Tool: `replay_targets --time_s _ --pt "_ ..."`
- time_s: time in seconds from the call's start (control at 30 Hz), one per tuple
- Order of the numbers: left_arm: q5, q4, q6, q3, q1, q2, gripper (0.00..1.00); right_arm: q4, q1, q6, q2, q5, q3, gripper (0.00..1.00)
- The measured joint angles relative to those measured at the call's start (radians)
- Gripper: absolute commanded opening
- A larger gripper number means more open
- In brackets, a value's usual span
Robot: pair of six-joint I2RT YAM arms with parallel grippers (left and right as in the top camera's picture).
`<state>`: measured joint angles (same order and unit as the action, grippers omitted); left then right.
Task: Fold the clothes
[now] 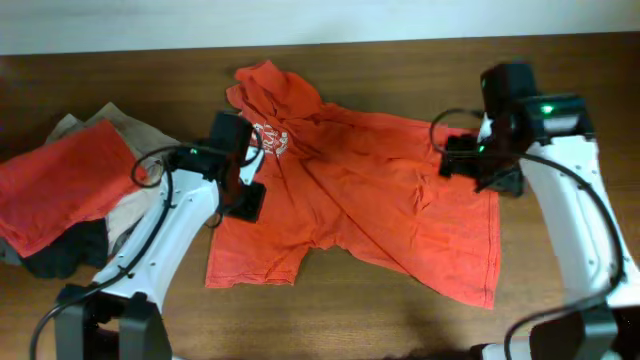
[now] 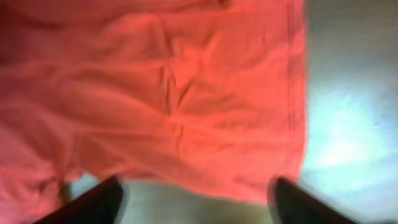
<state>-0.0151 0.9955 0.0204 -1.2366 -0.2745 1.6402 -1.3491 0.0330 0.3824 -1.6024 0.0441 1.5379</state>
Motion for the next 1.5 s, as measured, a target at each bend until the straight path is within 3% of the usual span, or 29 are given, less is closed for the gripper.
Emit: replay_targets --time_s 0.1,0.2,0.27,0.33,0.37,0.47,0.63,0.93,1.5 --pt "0.038 -0.051 0.003 0.073 0.000 0.005 0.55 0.099 -0.047 -0.027 -0.023 0.066 -0.127 0.26" --pt "0.086 -0.103 0.002 0.126 0.000 0.023 0.55 0.177 -0.084 -0.042 -0.056 0.116 -0.219 0.14" --pt "0.105 -0.141 -0.003 0.157 0.000 0.038 0.49 0.218 -0.102 -0.063 -0.077 0.145 -0.270 0.06" --pt "0.116 -0.168 -0.017 0.185 0.000 0.049 0.37 0.242 -0.112 -0.074 -0.090 0.163 -0.304 0.06" --pt "0.119 -0.180 -0.028 0.197 0.000 0.055 0.25 0.256 -0.114 -0.077 -0.092 0.169 -0.317 0.06" --pt "0.127 -0.211 -0.086 0.218 0.000 0.083 0.10 0.281 -0.114 -0.087 -0.093 0.187 -0.351 0.06" --pt "0.143 -0.173 -0.224 0.214 0.013 0.166 0.01 0.282 -0.114 -0.095 -0.093 0.194 -0.364 0.05" --pt "0.229 -0.028 -0.343 0.153 0.035 0.249 0.01 0.351 -0.117 -0.085 -0.093 0.190 -0.381 0.05" --pt "0.326 0.158 -0.361 0.254 0.029 0.290 0.01 0.553 -0.274 0.018 -0.270 0.100 -0.413 0.04"
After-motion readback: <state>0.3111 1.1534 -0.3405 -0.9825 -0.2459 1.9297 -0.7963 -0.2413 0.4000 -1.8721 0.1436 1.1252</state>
